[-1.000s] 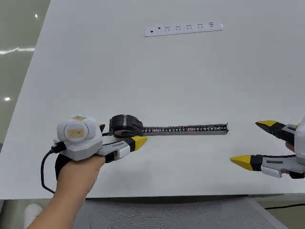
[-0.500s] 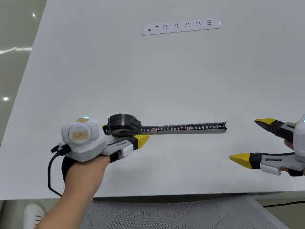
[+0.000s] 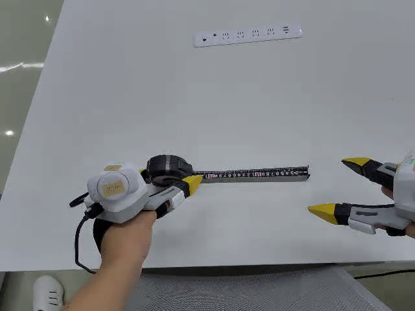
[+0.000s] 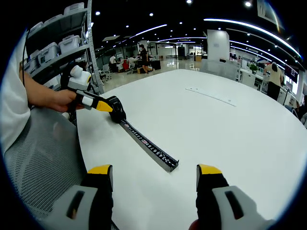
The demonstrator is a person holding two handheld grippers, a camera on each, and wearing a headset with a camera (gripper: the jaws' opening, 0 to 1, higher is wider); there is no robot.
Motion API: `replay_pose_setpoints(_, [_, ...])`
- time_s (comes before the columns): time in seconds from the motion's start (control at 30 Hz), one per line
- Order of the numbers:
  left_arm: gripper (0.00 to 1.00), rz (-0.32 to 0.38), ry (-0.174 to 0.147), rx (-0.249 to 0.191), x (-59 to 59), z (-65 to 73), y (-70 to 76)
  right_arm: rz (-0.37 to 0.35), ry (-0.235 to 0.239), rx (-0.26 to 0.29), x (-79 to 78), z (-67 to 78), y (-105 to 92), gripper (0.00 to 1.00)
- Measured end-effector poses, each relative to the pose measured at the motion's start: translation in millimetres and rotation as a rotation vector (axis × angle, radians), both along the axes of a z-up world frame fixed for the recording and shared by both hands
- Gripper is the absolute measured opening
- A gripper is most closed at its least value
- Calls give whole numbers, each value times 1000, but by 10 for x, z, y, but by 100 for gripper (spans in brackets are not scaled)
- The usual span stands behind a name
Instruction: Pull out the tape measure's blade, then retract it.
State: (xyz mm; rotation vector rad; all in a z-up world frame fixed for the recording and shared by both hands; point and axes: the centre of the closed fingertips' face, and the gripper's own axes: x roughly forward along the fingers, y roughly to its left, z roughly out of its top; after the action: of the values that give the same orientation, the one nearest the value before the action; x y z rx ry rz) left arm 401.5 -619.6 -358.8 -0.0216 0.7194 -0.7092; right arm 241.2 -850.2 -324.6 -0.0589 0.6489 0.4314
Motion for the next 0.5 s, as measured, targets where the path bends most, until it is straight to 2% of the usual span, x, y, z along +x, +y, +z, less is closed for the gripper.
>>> replay_pose_setpoints(0.2, [70, 54, -17, 20, 41, -17, 9, 11, -16, -8, 76, -2, 16, 67])
replay_pose_setpoints(0.5, [66, 119, -15, 48, 84, -51, 38, 33, -27, -10, 171, -77, 51, 65])
